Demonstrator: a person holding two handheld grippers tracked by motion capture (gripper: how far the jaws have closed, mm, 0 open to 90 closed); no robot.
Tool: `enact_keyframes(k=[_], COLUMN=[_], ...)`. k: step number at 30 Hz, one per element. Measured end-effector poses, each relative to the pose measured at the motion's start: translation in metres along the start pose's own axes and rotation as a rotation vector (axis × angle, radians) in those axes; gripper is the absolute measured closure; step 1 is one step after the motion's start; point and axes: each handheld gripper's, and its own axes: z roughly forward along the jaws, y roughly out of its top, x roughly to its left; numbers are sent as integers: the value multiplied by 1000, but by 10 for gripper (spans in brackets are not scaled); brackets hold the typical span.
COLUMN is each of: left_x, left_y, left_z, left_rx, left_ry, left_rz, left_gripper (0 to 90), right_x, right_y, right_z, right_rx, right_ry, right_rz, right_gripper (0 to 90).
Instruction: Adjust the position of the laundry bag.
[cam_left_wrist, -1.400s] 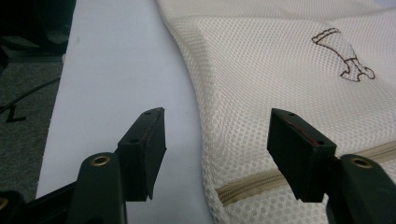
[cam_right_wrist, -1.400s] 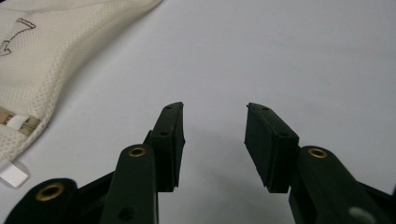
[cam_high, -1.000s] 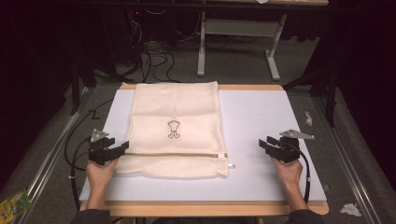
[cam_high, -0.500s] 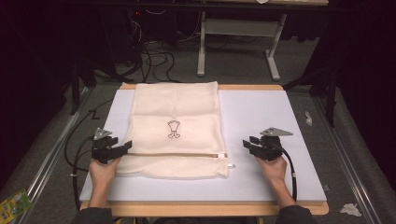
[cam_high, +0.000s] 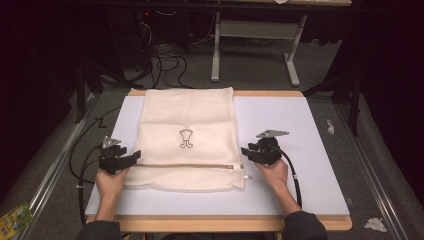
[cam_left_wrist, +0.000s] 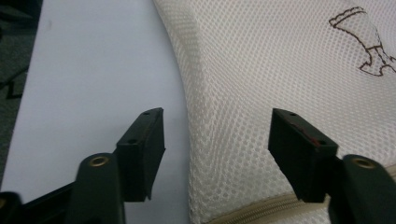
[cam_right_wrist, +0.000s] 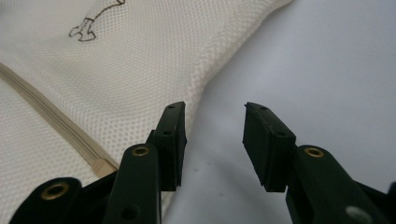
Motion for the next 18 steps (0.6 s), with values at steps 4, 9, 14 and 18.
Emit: enact_keyframes(k=[4,9,14,18], left_x=[-1,-4,-5,-5], left_y=[6,12,13,12], left_z=[2,10,16,23], left_rx=[28,63,78,116], left_ry=[18,25,13,28], left_rz=[27,40,14,2], left_gripper=[384,385,410,436], right_x=[8,10,15,16], right_y=[4,10,12,14], right_z=[7,16,22,31], right_rx=[30,54,79,91], right_ry=[0,-1,-16,-10], right_rz=[-22,-8,-4,-14], right_gripper=[577,556,552,566])
